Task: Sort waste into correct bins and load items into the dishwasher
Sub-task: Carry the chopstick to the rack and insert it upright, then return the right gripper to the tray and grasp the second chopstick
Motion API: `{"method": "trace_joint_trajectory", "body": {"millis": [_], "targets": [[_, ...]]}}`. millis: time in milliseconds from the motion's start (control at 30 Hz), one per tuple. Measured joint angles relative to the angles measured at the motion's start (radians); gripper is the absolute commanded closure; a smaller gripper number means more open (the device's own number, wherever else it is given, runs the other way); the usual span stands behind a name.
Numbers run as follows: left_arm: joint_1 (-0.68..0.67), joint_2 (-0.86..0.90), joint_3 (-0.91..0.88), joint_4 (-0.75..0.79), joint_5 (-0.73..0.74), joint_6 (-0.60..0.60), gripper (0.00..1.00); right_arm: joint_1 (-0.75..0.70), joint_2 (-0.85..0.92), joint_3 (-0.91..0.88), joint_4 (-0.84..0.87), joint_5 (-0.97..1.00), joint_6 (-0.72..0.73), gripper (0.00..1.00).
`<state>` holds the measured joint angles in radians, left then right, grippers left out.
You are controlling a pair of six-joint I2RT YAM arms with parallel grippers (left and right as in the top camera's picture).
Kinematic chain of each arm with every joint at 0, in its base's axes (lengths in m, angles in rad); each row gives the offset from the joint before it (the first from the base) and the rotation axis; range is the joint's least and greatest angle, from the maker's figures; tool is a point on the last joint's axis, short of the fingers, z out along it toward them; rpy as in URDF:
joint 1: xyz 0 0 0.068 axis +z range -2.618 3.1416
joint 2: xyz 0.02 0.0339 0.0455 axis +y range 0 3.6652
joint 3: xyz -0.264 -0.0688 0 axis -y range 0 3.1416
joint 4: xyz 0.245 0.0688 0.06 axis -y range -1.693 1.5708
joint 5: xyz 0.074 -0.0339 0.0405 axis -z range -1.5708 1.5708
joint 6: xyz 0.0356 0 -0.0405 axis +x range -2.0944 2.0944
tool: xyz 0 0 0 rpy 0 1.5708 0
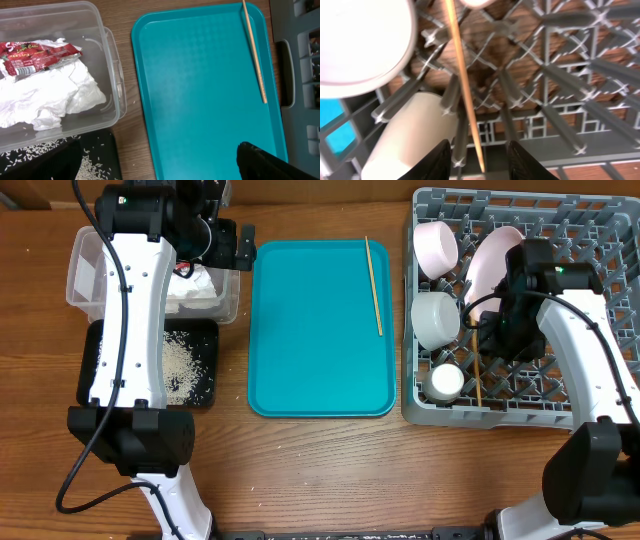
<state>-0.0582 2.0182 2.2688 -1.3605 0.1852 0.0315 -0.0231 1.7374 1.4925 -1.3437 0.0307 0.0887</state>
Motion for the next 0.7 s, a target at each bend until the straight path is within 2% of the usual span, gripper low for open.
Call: {"method": "trace_joint_trajectory", "body": {"millis": [133,233,333,400,500,633,700], "targets": [[0.0,0.0,0.0,0.0,0.0,0.0,0.0,0.016,0.0,0.089,-0.017,-0.078,-0.006,0.61],[0.0,0.0,0.0,0.0,0.0,0.0,0.0,0.056,0.0,0.198,0.043,-0.152,0.0,0.6],[0.0,0.0,0.0,0.0,0.0,0.0,0.0,0.136,-0.001,0.264,0.156,-0.187,0.039,0.46],[0.0,0.0,0.0,0.0,0.0,0.0,0.0,0.206,-0.001,0.275,0.228,-0.185,0.066,0.42],[0.0,0.0,0.0,0.0,0.0,0.0,0.0,0.311,0.019,0.28,0.293,-0.18,0.1,0.42],[0.0,0.0,0.0,0.0,0.0,0.0,0.0,0.404,0.141,0.369,0.283,-0.16,0.124,0.43],[0.0,0.0,0.0,0.0,0.0,0.0,0.0,0.423,0.261,0.481,0.222,-0.132,0.127,0.44]]}}
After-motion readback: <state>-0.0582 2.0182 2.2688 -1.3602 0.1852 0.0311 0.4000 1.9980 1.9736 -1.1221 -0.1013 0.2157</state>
